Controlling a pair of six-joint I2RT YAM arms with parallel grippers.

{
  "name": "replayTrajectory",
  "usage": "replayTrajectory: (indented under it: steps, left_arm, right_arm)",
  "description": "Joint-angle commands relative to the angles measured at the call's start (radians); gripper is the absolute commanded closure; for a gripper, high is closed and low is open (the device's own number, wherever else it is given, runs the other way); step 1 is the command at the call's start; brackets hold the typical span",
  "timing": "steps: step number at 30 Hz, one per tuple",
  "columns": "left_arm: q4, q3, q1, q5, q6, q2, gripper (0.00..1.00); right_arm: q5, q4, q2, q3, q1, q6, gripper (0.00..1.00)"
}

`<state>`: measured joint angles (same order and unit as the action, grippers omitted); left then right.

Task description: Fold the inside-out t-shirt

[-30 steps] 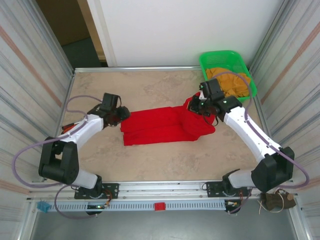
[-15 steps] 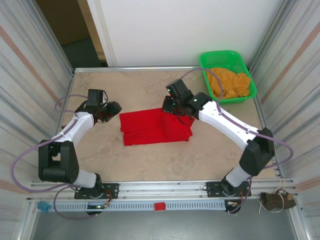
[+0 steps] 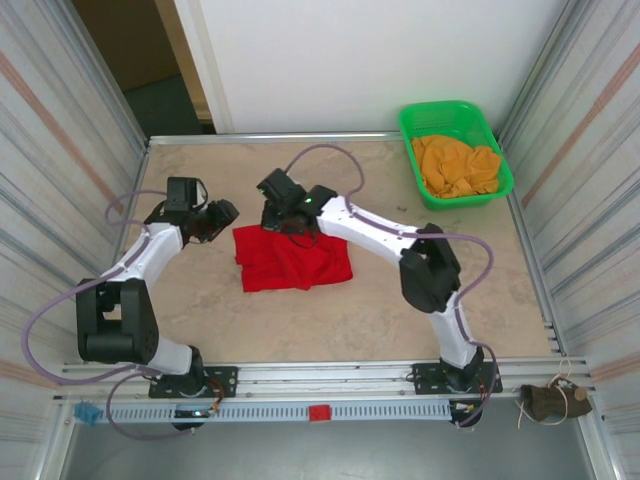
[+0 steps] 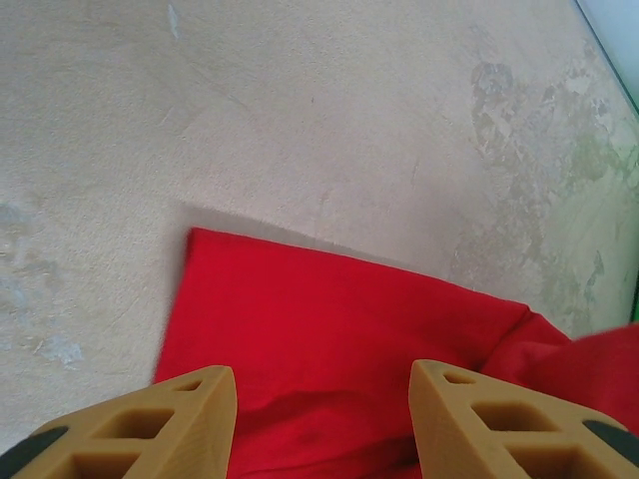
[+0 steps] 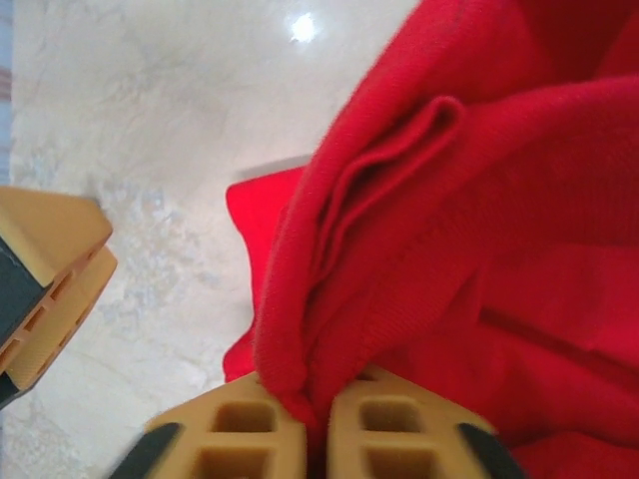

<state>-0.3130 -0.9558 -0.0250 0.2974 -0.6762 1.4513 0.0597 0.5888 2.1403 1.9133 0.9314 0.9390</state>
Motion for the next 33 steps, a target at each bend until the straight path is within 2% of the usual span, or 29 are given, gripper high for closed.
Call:
replayTrajectory:
  steps: [1,3,4,9,13,16,19,24,30,33]
  left_arm:
    - [-0.008,-0.026,0.033,0.028,0.020,0.016,0.51]
    - [-0.015,-0.029,0.059,0.036,0.023,0.021,0.51]
    - [-0.015,-0.029,0.071,0.037,0.028,0.021,0.51]
    - [-0.021,-0.045,0.092,0.059,0.043,0.018,0.51]
    - [0.000,-0.066,0.077,0.086,0.050,0.034,0.49]
    - [-0.008,-0.098,0.036,0.085,0.065,0.063,0.48]
    - [-0.012,-0.126,-0.010,0.071,0.067,0.104,0.48]
    - [-0.053,-0.232,-0.089,0.043,0.102,0.221,0.47]
    - [-0.121,-0.349,-0.127,-0.008,0.155,0.339,0.46]
    - [-0.146,-0.388,-0.131,-0.029,0.176,0.383,0.46]
  right_arm:
    - [-0.113,-0.018,0.072,0.114,0.043,-0.013,0.47]
    - [-0.134,0.013,0.051,0.144,0.054,-0.066,0.31]
    - [-0.135,0.013,0.011,0.130,0.054,-0.088,0.27]
    - [-0.146,0.022,-0.230,-0.025,0.005,-0.189,0.26]
    - [-0.134,0.004,-0.397,-0.302,-0.079,-0.245,0.28]
    - [-0.173,-0.076,-0.474,-0.511,-0.147,-0.231,0.28]
    - [-0.217,-0.139,-0.468,-0.601,-0.160,-0.225,0.29]
    - [-0.227,-0.160,-0.373,-0.570,-0.113,-0.258,0.33]
    - [-0.247,-0.178,-0.292,-0.544,-0.096,-0.268,0.38]
    - [-0.250,-0.176,-0.272,-0.535,-0.091,-0.277,0.44]
